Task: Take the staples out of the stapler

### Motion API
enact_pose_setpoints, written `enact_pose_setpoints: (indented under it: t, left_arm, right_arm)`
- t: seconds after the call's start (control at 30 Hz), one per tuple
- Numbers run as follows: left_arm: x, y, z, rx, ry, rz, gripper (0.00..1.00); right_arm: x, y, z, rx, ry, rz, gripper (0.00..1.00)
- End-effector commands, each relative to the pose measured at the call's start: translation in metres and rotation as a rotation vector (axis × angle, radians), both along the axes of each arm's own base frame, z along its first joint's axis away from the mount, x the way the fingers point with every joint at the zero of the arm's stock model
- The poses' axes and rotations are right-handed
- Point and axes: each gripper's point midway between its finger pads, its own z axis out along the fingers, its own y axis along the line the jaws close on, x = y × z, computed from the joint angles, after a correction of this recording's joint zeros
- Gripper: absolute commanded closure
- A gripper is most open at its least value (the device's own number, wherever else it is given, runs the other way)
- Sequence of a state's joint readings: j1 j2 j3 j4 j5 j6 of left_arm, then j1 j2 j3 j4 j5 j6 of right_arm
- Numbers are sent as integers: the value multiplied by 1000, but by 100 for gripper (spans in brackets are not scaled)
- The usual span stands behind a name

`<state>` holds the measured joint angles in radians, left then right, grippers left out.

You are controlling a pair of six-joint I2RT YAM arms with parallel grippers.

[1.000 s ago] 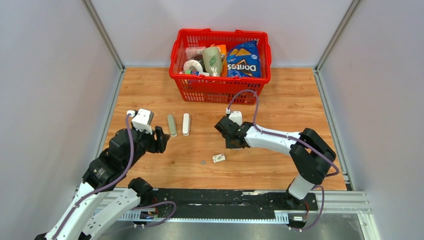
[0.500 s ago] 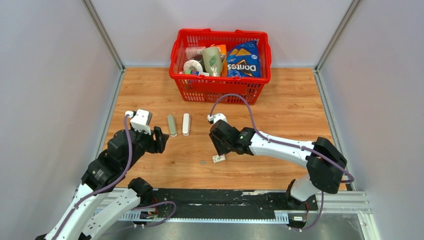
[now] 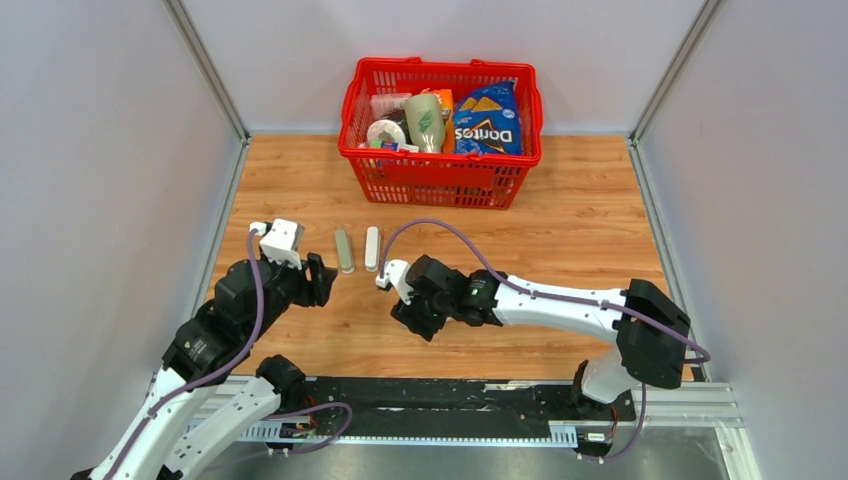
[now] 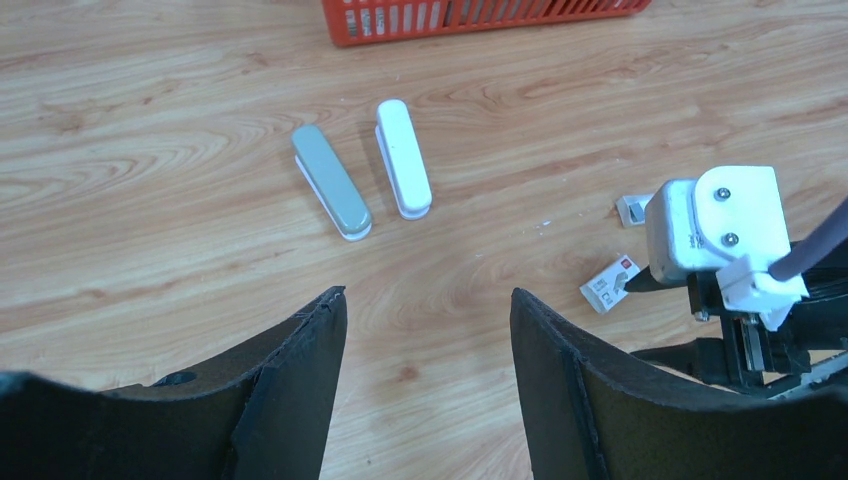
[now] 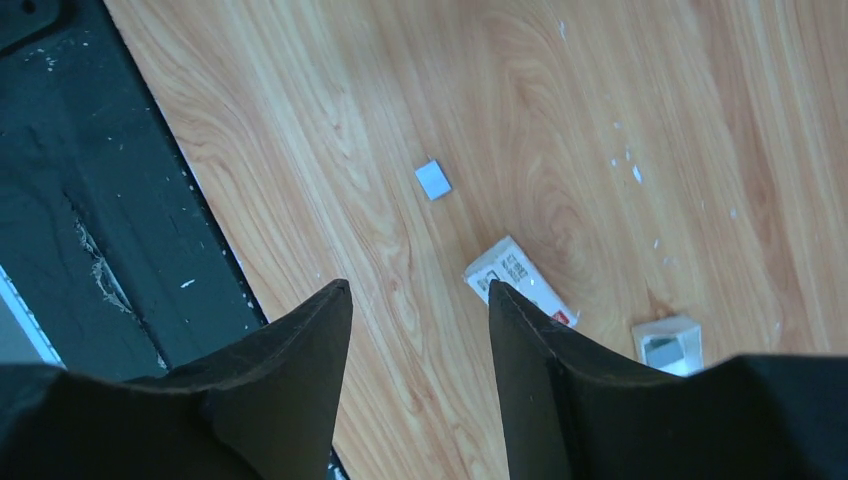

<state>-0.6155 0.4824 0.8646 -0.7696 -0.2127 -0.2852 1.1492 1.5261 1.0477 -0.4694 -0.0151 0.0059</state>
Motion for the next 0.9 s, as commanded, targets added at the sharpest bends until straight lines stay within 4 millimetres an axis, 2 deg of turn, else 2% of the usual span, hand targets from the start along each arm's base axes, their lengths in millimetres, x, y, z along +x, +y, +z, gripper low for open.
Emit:
enact_pose_setpoints:
  t: [0.0, 0.27, 0.87]
  left_arm:
    - [0, 2, 2, 8, -20, -1, 32]
    - [0, 2, 3, 8, -22, -3, 32]
    - [-1, 2, 3, 4, -26, -1, 31]
  right_arm:
    - [-3, 27, 8, 76, -74, 202, 43]
    - [8, 34, -21, -31, -107, 231, 41]
    - [18, 47, -45, -57, -125, 237, 43]
